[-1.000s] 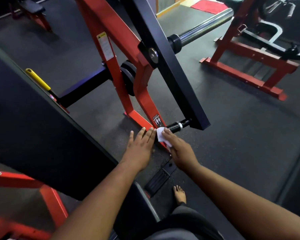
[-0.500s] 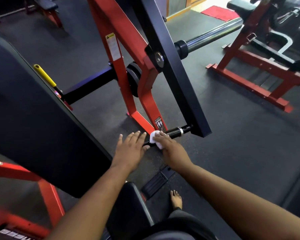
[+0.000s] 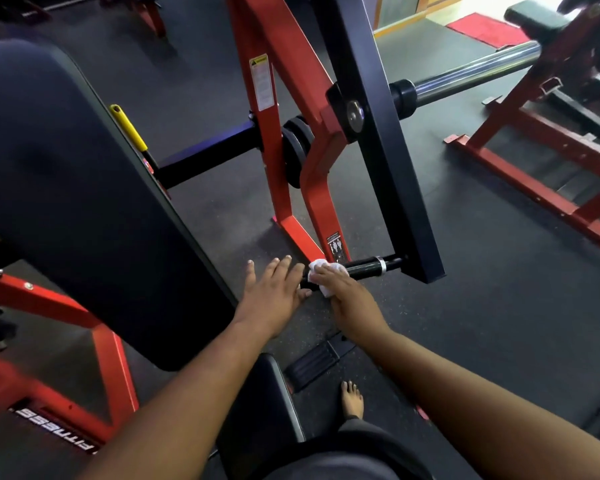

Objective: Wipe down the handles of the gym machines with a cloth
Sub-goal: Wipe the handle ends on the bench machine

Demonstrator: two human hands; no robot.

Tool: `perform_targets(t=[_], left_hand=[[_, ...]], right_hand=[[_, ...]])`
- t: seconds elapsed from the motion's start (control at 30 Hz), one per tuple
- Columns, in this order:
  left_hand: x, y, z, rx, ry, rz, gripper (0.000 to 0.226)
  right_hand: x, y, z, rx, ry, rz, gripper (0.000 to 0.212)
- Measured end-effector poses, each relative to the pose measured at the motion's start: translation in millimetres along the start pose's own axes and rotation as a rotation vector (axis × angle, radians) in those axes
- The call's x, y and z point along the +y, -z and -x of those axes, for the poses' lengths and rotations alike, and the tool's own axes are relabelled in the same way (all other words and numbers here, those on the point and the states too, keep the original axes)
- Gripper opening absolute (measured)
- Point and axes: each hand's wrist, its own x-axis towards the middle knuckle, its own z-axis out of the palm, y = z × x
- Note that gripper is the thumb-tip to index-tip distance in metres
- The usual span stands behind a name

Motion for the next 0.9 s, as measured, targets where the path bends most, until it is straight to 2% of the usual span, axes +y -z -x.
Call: perform_targets(t=[0.07, 0.13, 0.2, 0.27, 0.37, 0.5, 0.6, 0.67, 0.77, 0.83, 0.9], left_hand=[[-2.2, -1.0, 1.2, 0.001, -0.005, -0.002, 0.064], [-4.5, -3.2, 3.3, -0.001, -0.005, 0.029, 0.065], [-6.5, -5.4, 6.5, 0.008, 0.001, 0.055, 0.067], [-9.6, -6.8, 9.0, 0.025, 0.008, 0.043, 0.067], [-14.5, -5.9, 10.9, 0.058, -0.002, 0.013, 0.065], [-12.6, -2.8, 11.7, 0.078, -0.001, 0.038, 0.057], [-9.4, -1.5, 10.9, 0.076, 0.013, 0.051, 0.055], [-8.6, -1.0, 11.4, 0.058, 0.021, 0.053, 0.056], [-7.6, 0.3, 13.7, 0.062, 0.029, 0.037, 0.059], [-7.7, 0.9, 13.9, 0.068, 0.03, 0.041, 0.06], [-10.2, 0.0, 12.7, 0.061, 0.016, 0.05, 0.061]], right_hand=[[1.1, 19.1, -0.7, 0.018, -0.004, -0.013, 0.037], [15.1, 26.9, -14.3, 0.124, -0.137, 0.051, 0.036], [22.6, 16.7, -26.3, 0.048, -0.272, 0.151, 0.041], [14.8, -3.4, -24.7, 0.01, -0.253, 0.196, 0.046], [-3.2, -29.0, -13.6, 0.084, -0.113, 0.134, 0.043], [-23.7, -29.6, -4.3, 0.076, -0.042, -0.076, 0.05], [-14.6, 2.9, -7.4, 0.238, -0.128, -0.149, 0.04], [5.1, 16.6, -23.4, 0.304, -0.227, -0.03, 0.032], [15.3, 1.0, -34.6, 0.037, -0.281, 0.299, 0.035], [2.8, -17.1, -28.5, 0.017, -0.258, 0.279, 0.041], [-17.1, -27.6, -17.6, 0.081, -0.118, 0.143, 0.044]])
